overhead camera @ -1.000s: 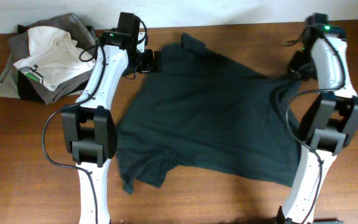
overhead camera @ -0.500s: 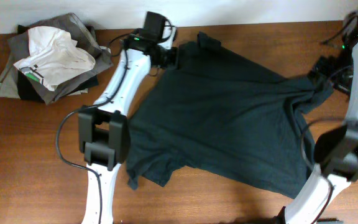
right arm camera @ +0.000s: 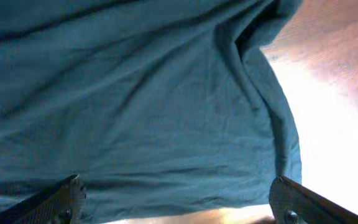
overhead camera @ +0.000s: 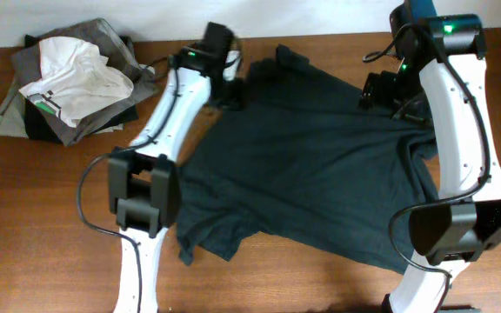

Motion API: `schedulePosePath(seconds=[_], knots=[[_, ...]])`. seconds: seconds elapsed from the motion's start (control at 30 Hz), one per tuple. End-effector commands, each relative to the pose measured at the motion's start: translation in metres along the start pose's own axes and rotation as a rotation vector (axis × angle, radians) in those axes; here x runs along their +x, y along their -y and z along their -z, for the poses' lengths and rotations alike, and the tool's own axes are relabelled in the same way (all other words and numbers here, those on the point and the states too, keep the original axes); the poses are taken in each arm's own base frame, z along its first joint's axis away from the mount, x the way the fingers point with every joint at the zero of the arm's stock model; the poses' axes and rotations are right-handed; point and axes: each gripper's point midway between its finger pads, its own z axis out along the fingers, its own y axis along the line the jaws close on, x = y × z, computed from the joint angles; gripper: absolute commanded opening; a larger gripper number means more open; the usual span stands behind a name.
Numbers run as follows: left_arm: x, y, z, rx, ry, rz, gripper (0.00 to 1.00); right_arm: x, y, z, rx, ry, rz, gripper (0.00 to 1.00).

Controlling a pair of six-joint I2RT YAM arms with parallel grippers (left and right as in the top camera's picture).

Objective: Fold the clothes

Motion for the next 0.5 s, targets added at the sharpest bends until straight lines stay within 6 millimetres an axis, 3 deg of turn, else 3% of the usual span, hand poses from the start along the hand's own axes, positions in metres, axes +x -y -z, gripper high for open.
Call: schedulePosePath(seconds=[0.0, 0.03, 0.1, 0.13, 0.17, 0.27, 0.37, 0.47], knots=[[0.036, -0.046, 0.019, 0.013, -0.154, 0.048, 0.32, 0.009, 0.010, 0.001, 0.014, -0.015, 0.007, 0.93], [0.047, -0.044, 0.023, 0.067, -0.197, 0.015, 0.09, 0.008, 0.016, -0.002, 0.042, -0.015, 0.013, 0.75], [0.051, -0.042, 0.023, 0.077, -0.211, -0.033, 0.01, 0.008, 0.022, -0.016, 0.064, -0.038, 0.002, 0.28], [0.052, -0.037, 0.023, 0.085, -0.216, -0.079, 0.01, 0.010, 0.023, -0.025, 0.064, -0.059, -0.002, 0.12], [0.055, -0.029, 0.023, 0.098, -0.224, -0.115, 0.00, 0.015, 0.022, -0.041, 0.062, -0.094, -0.004, 0.04], [0.061, -0.004, 0.018, 0.115, -0.240, -0.210, 0.01, 0.034, 0.010, -0.101, 0.025, -0.178, -0.003, 0.04], [0.069, 0.005, 0.006, 0.124, -0.273, -0.224, 0.01, 0.050, 0.006, -0.141, -0.001, -0.218, -0.010, 0.04], [0.087, 0.011, -0.022, 0.187, -0.349, -0.202, 0.01, 0.064, 0.019, -0.171, -0.016, -0.263, -0.055, 0.04]])
